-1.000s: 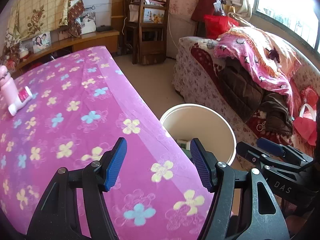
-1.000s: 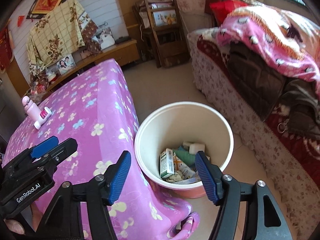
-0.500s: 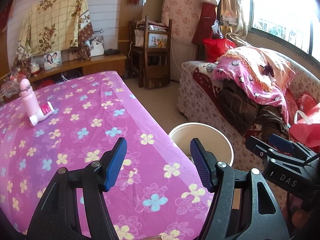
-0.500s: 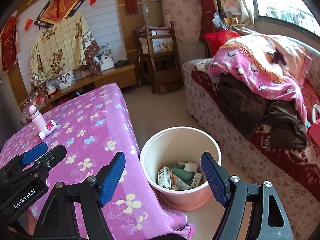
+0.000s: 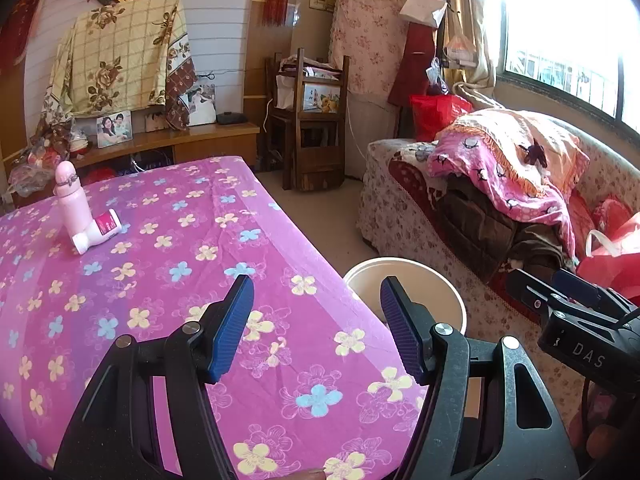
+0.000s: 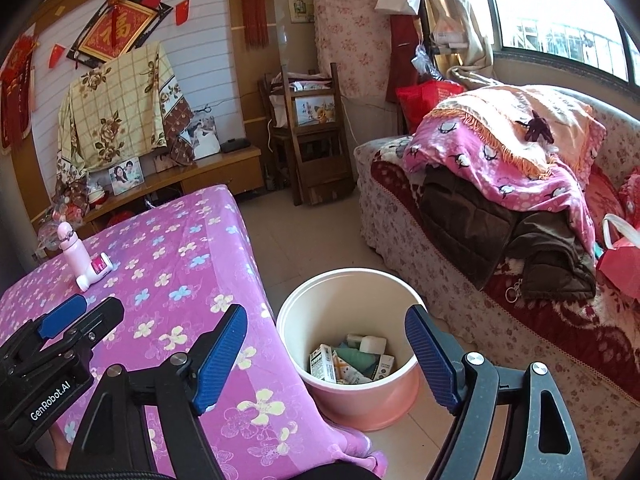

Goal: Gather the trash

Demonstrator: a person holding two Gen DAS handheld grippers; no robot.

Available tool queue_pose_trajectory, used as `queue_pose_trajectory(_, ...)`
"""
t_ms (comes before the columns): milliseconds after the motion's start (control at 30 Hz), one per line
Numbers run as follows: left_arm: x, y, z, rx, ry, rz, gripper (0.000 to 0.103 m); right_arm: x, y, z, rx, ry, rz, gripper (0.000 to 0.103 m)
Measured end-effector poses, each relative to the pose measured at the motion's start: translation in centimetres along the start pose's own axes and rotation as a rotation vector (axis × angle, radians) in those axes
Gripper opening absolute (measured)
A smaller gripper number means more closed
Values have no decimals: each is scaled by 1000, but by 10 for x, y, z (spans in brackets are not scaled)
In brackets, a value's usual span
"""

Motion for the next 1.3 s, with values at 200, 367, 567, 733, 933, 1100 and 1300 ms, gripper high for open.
queue_pose_trajectory(200,3,0,0,-5,-8,-4,65,2,1,-1,-4,-14,1,81)
queue_pose_trajectory(367,3,-1,0,-6,-11,-4,65,5,1,-3,7,-26,2,81)
queue_pose_trajectory(567,4,-1,0,-3,-11,-5,65,8,5,-8,18,-42,10,84)
queue_pose_trajectory(733,4,0,-1,-8,-10,-8,65,8,6,-9,16,-43,4,85)
queue_pose_trajectory(933,5,-1,-1,-7,-10,-7,65,8,7,-9,18,-46,4,85)
queue_pose_trajectory(1100,5,0,-1,-8,-10,-9,65,8,10,-10,19,-43,1,85)
queue_pose_trajectory(1300,6,1,-2,-3,-12,-9,65,9,12,-9,18,-42,-5,85)
Point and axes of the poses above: each gripper's, at about its wrist camera, not at the fingertips, and x roughly against the way its jaws point, y to its left, z to its underside, the point moved 9 cm from there along -x, roughly the way its jaws point, and after that the axes turned 14 degrees about -x, right-handed, at the moved point
